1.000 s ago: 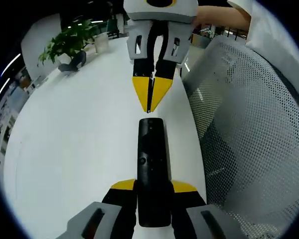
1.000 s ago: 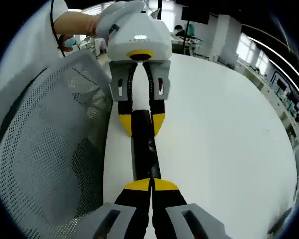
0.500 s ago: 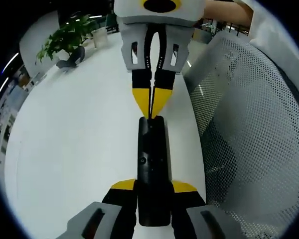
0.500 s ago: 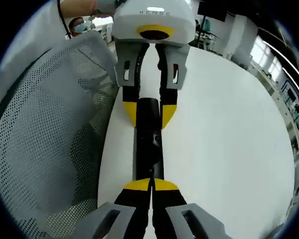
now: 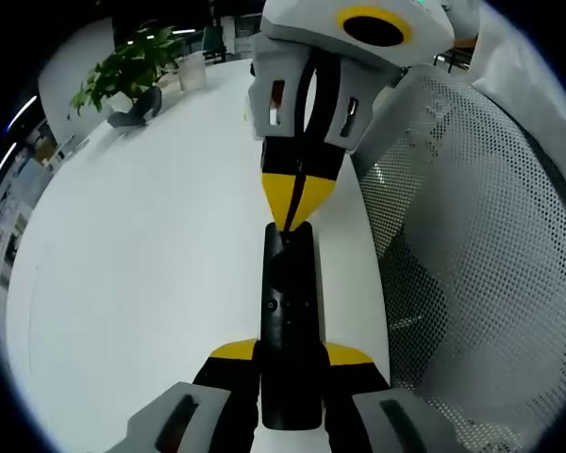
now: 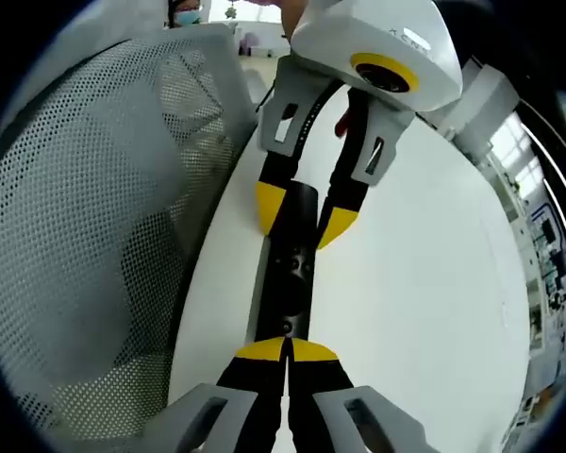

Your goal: Press the specified remote control buttons in sequence, fully releasing each button before pressing the next.

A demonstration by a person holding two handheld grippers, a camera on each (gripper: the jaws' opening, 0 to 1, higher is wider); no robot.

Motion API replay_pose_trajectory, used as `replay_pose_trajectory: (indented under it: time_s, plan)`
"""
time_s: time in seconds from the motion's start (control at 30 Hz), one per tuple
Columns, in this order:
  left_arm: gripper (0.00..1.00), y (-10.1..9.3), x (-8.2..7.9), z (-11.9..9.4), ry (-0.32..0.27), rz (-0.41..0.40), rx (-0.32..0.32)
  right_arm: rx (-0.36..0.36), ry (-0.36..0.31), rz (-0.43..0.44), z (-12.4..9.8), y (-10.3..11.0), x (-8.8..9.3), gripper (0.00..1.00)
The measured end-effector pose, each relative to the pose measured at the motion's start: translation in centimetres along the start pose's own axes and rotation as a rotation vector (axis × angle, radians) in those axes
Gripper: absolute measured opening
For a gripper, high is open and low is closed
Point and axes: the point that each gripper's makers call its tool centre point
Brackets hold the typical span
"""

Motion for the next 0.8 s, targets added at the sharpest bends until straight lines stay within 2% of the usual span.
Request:
replay_pose_trajectory:
  time_s: [0.13, 0.17, 0.27, 0.43, 0.67, 0.8]
  plan:
    - [0.23, 0.0, 0.0, 0.0, -0.001, -0.002, -0.001, 0.016, -0.007, 0.083, -0.2, -0.2, 0.0, 0.00]
    - [0.23, 0.0, 0.0, 0.0, -0.002, -0.003, -0.002, 0.020, 0.004, 0.133, -0.2, -0.1, -0.1, 0.00]
    - [0.23, 0.0, -0.1, 0.0, 0.003, -0.001, -0.004, -0.012, -0.026, 0.161, -0.3, 0.3, -1.0, 0.00]
    - [0.23, 0.0, -0.1, 0.0, 0.009, -0.002, -0.002, -0.004, 0.003, 0.117, 0.2, 0.2, -0.9, 0.00]
    - [0.23, 0.1, -0.1, -0.1, 0.005, 0.003, 0.001, -0.024, 0.017, 0.100, 0.3, 0.1, -0.9, 0.00]
    - [0.23, 0.1, 0.0, -0.1, 0.030, 0.020, 0.015, -0.039, 0.034, 0.048, 0.6, 0.0, -1.1, 0.00]
Point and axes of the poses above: the point that each gripper's makers call its tool centre point, and the gripper's own axes: z roughly forward along the fingers, y roughly to its left, x roughly out of its underside, and after that the axes turned 15 degrees about x, right-handed
